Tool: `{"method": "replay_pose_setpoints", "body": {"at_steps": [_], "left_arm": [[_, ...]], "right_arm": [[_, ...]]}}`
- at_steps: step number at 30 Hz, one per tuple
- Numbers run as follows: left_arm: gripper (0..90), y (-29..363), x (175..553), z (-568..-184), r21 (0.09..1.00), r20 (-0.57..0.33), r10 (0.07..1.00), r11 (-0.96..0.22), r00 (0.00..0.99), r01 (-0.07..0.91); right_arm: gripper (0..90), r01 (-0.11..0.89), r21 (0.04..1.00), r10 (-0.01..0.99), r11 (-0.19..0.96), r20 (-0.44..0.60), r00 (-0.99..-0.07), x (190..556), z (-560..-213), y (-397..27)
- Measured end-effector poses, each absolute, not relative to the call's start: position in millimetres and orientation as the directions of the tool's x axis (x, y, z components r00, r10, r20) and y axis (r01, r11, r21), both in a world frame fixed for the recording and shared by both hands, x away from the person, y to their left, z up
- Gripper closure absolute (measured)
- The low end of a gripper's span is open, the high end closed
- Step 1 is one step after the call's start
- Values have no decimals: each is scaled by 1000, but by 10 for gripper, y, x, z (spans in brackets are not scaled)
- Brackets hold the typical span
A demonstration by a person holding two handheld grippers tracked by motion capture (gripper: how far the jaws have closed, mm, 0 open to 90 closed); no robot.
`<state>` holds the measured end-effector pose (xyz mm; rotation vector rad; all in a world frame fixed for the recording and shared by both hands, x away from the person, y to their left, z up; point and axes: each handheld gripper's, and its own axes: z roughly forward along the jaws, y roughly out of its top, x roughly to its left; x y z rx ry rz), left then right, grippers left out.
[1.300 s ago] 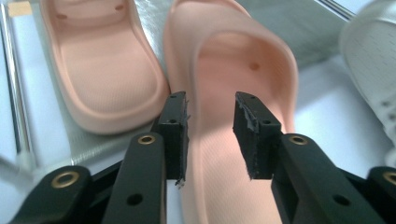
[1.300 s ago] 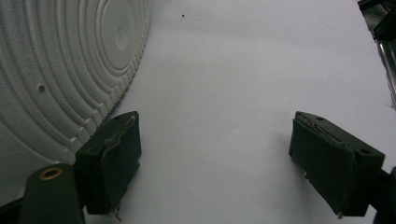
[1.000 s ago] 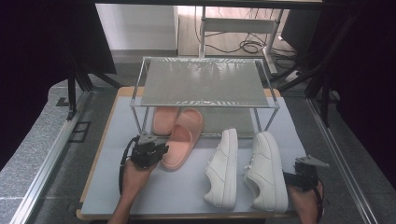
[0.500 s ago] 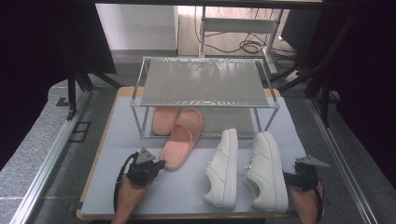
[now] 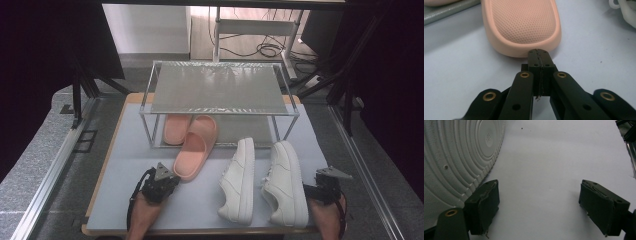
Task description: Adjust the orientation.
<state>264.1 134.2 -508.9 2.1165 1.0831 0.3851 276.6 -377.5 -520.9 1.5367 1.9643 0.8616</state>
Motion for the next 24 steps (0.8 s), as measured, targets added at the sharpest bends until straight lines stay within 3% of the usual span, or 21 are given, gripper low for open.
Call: {"method": "replay_pose_setpoints", "body": {"at_steps": [24], "left_arm": [[894,1045,2929,-4963,741,-48,785,-386,617,549]], "right_arm": [[170,655,738,971,163,-2,-239,2767,-5210,-3775]]}}
